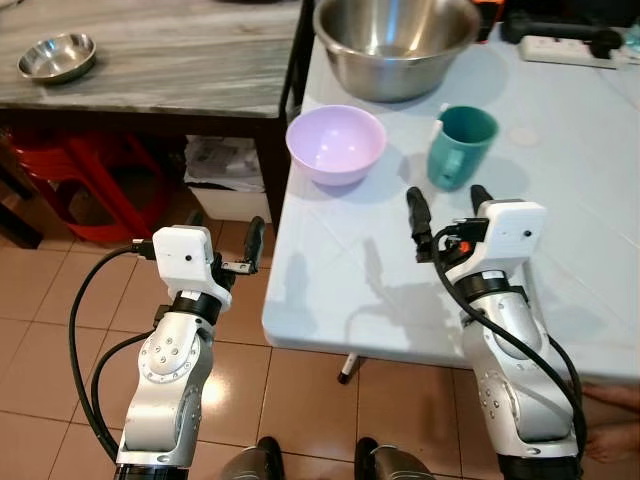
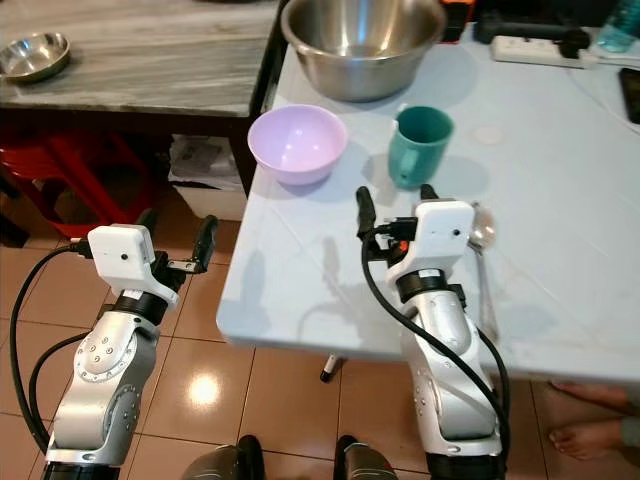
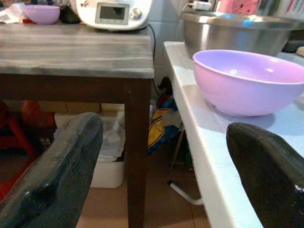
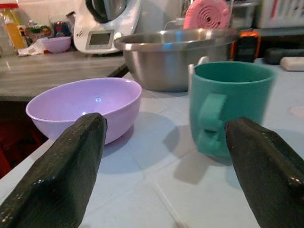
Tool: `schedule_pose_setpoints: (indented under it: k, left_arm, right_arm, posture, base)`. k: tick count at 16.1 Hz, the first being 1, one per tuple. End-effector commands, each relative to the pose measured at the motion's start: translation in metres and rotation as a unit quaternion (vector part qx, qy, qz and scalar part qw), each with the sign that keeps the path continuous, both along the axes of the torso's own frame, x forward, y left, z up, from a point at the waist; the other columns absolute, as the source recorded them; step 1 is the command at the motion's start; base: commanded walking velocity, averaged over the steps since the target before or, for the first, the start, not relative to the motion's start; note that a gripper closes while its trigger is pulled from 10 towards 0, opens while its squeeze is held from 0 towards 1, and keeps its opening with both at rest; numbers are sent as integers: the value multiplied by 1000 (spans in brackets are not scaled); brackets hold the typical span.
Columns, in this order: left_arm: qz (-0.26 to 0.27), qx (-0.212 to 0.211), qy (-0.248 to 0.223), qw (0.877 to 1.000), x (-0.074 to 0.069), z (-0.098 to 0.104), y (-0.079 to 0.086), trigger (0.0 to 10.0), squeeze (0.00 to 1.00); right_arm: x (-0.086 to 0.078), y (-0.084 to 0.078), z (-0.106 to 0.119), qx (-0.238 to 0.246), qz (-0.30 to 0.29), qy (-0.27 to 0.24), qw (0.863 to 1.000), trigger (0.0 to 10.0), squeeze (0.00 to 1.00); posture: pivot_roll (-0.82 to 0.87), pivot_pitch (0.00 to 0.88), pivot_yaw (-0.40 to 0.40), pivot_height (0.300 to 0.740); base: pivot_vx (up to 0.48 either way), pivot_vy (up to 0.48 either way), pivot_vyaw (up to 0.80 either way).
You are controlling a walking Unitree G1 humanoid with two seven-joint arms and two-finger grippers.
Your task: Setting the table
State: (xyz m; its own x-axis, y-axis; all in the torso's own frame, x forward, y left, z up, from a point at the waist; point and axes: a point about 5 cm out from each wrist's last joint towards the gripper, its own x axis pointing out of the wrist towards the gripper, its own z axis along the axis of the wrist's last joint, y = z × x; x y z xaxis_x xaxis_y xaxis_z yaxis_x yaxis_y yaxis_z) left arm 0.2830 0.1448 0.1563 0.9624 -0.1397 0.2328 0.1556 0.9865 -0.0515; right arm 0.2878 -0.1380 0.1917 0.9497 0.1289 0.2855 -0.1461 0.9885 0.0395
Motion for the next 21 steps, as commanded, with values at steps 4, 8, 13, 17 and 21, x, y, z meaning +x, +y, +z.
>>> schedule_pose_setpoints:
  k: [4, 8, 13, 17, 21]
  left_arm:
    - [-5, 3, -2, 1000, -2, 1, 1, 10000, 0]
    - [-5, 6, -3, 1000, -4, 1, 2, 10000, 0]
    - [-4, 3, 2, 1000, -6, -1, 2, 10000, 0]
    - [-10, 37, 10, 999, -15, -9, 12, 10000, 0]
    - [-14, 50, 14, 999, -18, -10, 21, 10000, 0]
  right_arm:
    - [-6, 0, 1, 1, 4, -3, 1000, 10000, 0]
    - [-7, 4, 0, -1, 11, -3, 1000, 10000, 0]
    - [-7, 6, 2, -9, 19, -7, 1000, 10000, 0]
    - [-5, 13, 6, -56, 66, -17, 996, 10000, 0]
    - [-6, 18, 6, -78, 81, -23, 993, 10000, 0]
  posture:
    - [-166, 213, 33, 740]
    - [-167, 214, 34, 740]
    - [-161, 211, 32, 740]
    - [-156, 211, 31, 740]
    - [-146, 208, 29, 740]
  base:
    - [340, 0, 0]
    - [312, 0, 0]
    - [193, 0, 0]
    - [0, 0, 0]
    - [0, 0, 0]
